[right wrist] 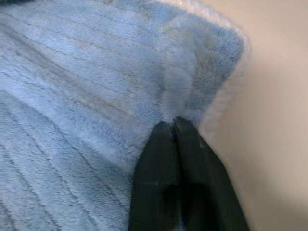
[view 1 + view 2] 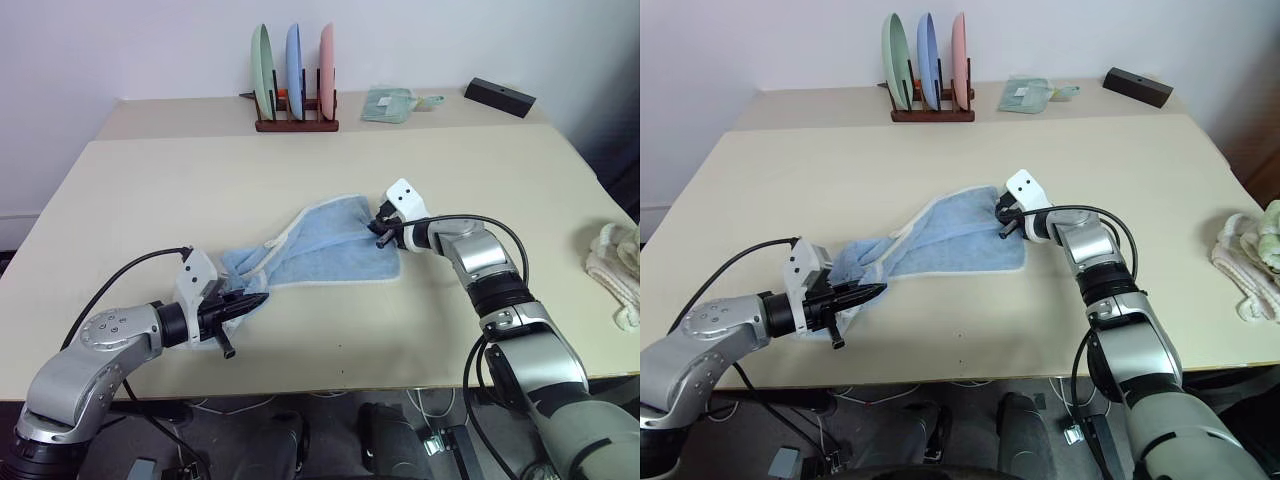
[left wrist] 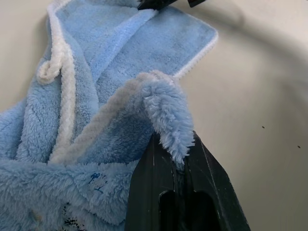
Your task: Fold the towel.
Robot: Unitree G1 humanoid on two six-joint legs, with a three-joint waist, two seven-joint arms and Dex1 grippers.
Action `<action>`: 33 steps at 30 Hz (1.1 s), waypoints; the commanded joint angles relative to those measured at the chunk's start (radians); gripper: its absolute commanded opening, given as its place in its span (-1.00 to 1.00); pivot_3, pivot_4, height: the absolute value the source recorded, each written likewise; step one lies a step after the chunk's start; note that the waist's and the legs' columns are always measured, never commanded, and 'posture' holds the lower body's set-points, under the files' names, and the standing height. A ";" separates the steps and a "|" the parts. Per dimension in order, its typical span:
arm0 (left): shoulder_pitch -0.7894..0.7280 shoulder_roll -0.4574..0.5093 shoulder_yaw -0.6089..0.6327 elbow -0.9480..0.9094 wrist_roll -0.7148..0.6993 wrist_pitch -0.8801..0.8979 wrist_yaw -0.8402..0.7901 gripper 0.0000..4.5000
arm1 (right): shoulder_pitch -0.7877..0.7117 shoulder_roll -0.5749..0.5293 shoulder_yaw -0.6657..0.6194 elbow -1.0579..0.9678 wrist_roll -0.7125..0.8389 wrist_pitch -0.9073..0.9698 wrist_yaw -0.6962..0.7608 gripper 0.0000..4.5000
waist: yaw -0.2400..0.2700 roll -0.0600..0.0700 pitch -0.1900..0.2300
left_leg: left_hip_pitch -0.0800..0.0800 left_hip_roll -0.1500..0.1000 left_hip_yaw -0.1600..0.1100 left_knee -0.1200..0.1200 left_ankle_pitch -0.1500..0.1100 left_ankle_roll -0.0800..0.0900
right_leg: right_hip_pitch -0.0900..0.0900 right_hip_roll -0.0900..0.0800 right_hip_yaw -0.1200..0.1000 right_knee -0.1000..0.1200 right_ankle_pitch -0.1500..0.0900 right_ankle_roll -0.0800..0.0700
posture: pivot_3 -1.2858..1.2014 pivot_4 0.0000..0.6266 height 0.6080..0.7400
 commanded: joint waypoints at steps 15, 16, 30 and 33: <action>-0.088 -0.017 0.059 0.027 -0.057 -0.023 -0.010 -1.00 | 0.465 -0.410 -0.157 -0.686 0.244 0.151 0.283 -0.75 | -0.007 0.000 0.001 | 0.002 0.008 0.009 0.000 -0.006 0.007 | 0.000 0.004 0.004 -0.003 0.001 -0.001 | 0.03 -0.52 1.00; -0.099 -0.022 0.056 0.036 -0.050 -0.031 -0.007 -1.00 | 0.451 -0.407 -0.158 -0.676 0.244 0.144 0.273 -0.61 | -0.004 0.000 0.001 | 0.002 0.009 0.009 0.000 -0.005 0.007 | 0.000 0.004 0.004 -0.003 0.001 -0.001 | 0.03 -0.52 1.00; -0.096 -0.054 0.029 0.041 -0.021 -0.060 0.002 -1.00 | 0.231 -0.352 -0.162 -0.277 0.192 0.105 0.127 0.43 | 0.019 -0.001 0.001 | 0.000 0.009 0.011 0.001 -0.003 0.001 | -0.001 0.005 0.006 -0.005 0.002 -0.002 | 0.03 -0.52 1.00; -0.100 -0.056 0.034 0.042 -0.020 -0.060 0.007 -1.00 | 0.226 -0.350 -0.134 -0.258 0.190 0.076 0.178 0.43 | 0.019 -0.001 0.001 | 0.000 0.009 0.011 0.001 -0.003 0.001 | -0.001 0.005 0.006 -0.005 0.002 -0.002 | 0.03 -0.52 1.00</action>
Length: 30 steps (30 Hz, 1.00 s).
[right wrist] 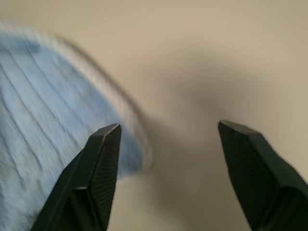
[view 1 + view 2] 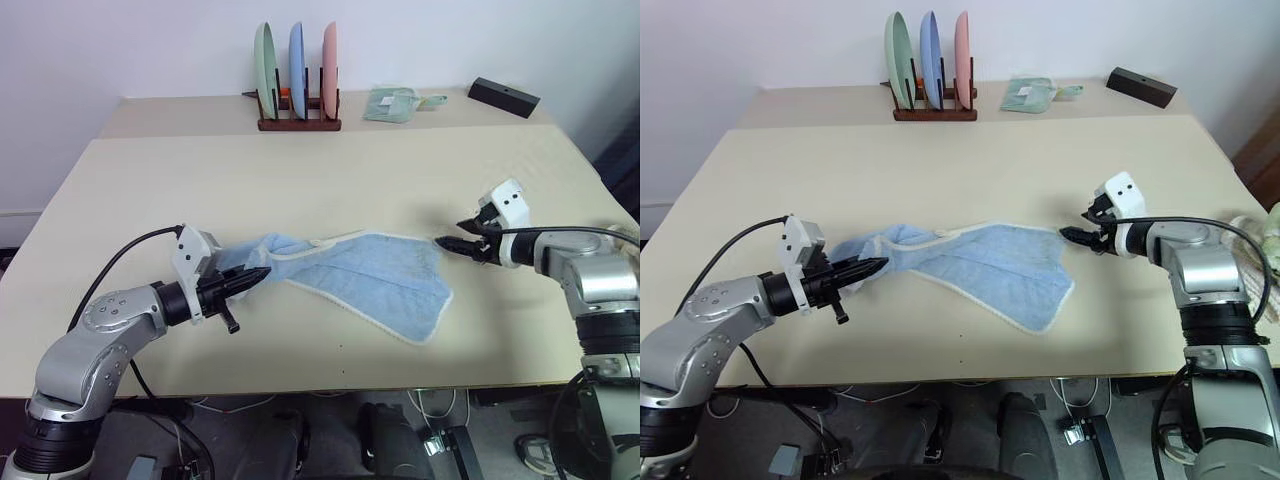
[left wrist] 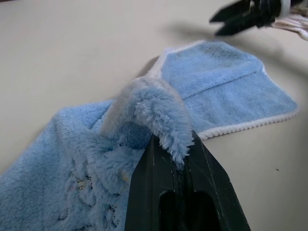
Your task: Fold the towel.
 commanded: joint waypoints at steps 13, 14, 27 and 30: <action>0.005 0.009 0.025 -0.030 -0.007 -0.013 0.009 -1.00 | 0.020 0.037 0.109 -0.027 -0.064 -0.112 0.104 0.19 | -0.002 0.000 0.000 | 0.001 0.000 0.000 0.000 0.000 0.000 | 0.000 0.000 0.000 0.000 0.000 0.000 | 0.03 -0.52 1.00; 0.006 0.012 0.028 -0.032 -0.005 -0.012 0.010 -1.00 | 0.027 0.033 0.105 -0.036 -0.061 -0.111 0.109 0.04 | -0.002 0.000 0.000 | 0.001 0.000 0.000 0.000 0.000 0.000 | 0.000 0.000 0.000 0.000 0.000 0.000 | 0.03 -0.52 1.00; -0.188 -0.005 0.098 0.221 0.107 -0.170 0.090 -1.00 | -0.124 -0.049 0.004 -0.060 -0.099 -0.199 0.006 -0.99 | 0.001 0.000 0.001 | 0.000 0.000 0.000 0.001 0.000 -0.001 | -0.001 0.000 -0.001 0.001 0.001 0.000 | 0.03 -0.52 1.00; -0.428 -0.049 0.066 0.466 0.230 -0.297 0.185 -1.00 | -0.290 -0.036 0.030 0.094 -0.183 -0.331 -0.094 -0.99 | 0.001 -0.001 0.001 | 0.000 0.000 0.001 0.000 0.001 -0.002 | -0.001 0.003 -0.001 0.001 0.004 -0.001 | 0.03 -0.52 1.00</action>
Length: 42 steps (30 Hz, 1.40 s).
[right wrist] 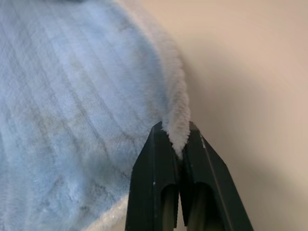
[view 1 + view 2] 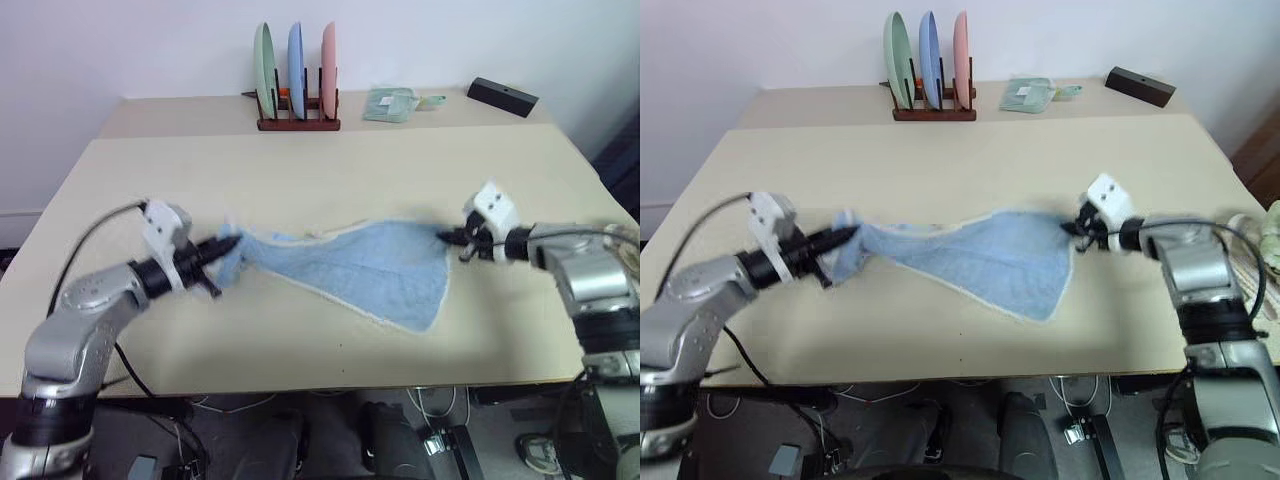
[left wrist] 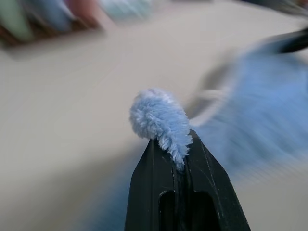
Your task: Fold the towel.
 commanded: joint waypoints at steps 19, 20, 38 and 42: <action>-0.015 0.134 0.061 0.049 -0.067 -0.094 -0.223 -1.00 | -0.036 -0.130 -0.053 -0.008 0.003 -0.491 0.132 -0.99 | -0.050 -0.003 0.000 | -0.019 0.001 0.003 0.002 -0.002 0.000 | -0.023 0.000 0.002 0.000 0.004 0.002 | 0.03 -0.52 1.00; 0.038 0.149 0.065 0.009 -0.088 -0.052 -0.232 -1.00 | 0.013 -0.140 -0.056 -0.047 0.015 -0.472 0.156 -0.99 | -0.049 -0.002 0.000 | -0.019 0.001 0.003 0.002 -0.002 0.000 | -0.023 0.000 0.002 0.000 0.005 0.002 | 0.03 -0.52 1.00; 0.546 0.152 0.244 -0.336 -0.308 0.228 -0.193 -1.00 | 0.398 -0.300 -0.152 -0.389 0.214 -0.095 0.363 -0.99 | 0.000 0.000 0.001 | -0.012 0.003 0.005 0.004 -0.003 0.002 | -0.017 0.001 0.003 0.002 0.007 -0.002 | 0.03 -0.52 1.00; 0.525 0.092 0.291 -0.260 -0.311 0.206 -0.139 -1.00 | 0.285 -0.236 -0.117 -0.245 0.142 -0.177 0.297 -0.99 | 0.001 0.000 0.001 | -0.009 0.004 0.005 0.004 -0.003 0.002 | -0.013 0.001 0.002 0.001 0.007 -0.003 | 0.03 -0.52 1.00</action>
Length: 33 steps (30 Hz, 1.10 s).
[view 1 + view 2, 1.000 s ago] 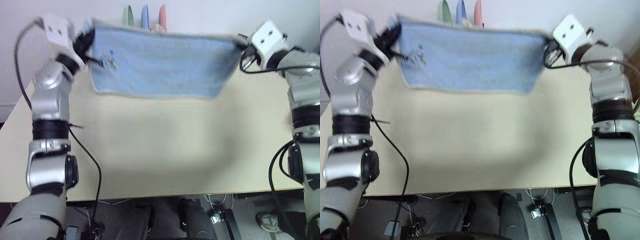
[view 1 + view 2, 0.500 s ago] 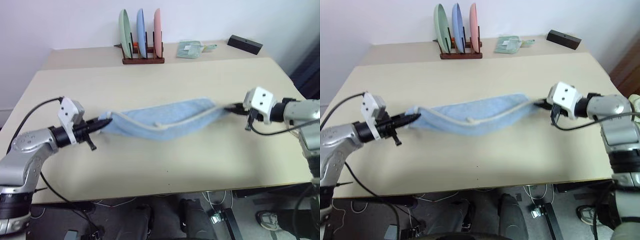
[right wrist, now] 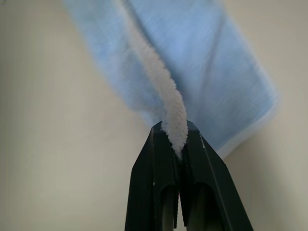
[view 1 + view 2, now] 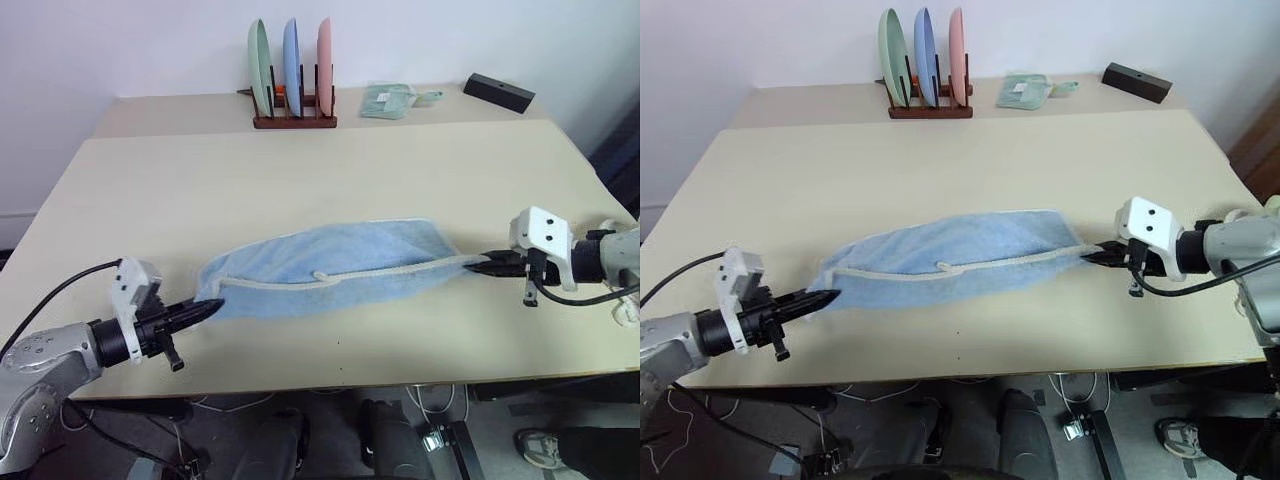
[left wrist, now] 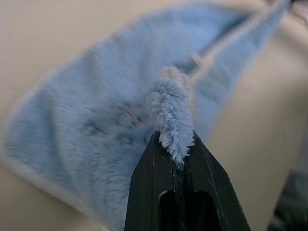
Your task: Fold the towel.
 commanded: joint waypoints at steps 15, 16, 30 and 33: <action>-0.303 -0.101 -0.051 0.277 0.064 -0.038 0.164 -1.00 | -0.356 0.223 0.136 0.605 -0.222 -0.347 -0.107 -0.99 | -0.003 0.000 0.000 | 0.010 0.000 0.000 -0.002 0.001 -0.003 | 0.010 0.001 0.000 -0.002 0.000 0.000 | 0.03 -0.52 1.00; -0.310 -0.098 -0.061 0.287 0.072 -0.035 0.161 -1.00 | -0.370 0.234 0.141 0.630 -0.232 -0.362 -0.113 -0.99 | -0.003 0.000 0.000 | 0.010 0.000 0.000 -0.002 0.001 -0.003 | 0.010 0.001 0.000 -0.002 0.000 0.000 | 0.03 -0.52 1.00; -0.349 -0.108 -0.134 0.406 0.195 -0.060 0.166 -0.55 | -0.477 0.302 0.176 0.845 -0.330 -0.466 -0.156 -0.59 | -0.010 0.000 0.000 | 0.010 0.000 0.000 -0.002 0.001 -0.003 | 0.010 0.002 0.000 -0.001 0.000 0.000 | 0.03 -0.52 1.00; -0.347 -0.115 -0.117 0.403 0.198 -0.071 0.174 0.09 | -0.469 0.277 0.167 0.828 -0.342 -0.473 -0.170 0.03 | -0.011 0.000 0.000 | 0.010 0.000 -0.001 -0.002 0.001 -0.003 | 0.010 0.002 0.000 -0.001 0.000 0.000 | 0.03 -0.52 1.00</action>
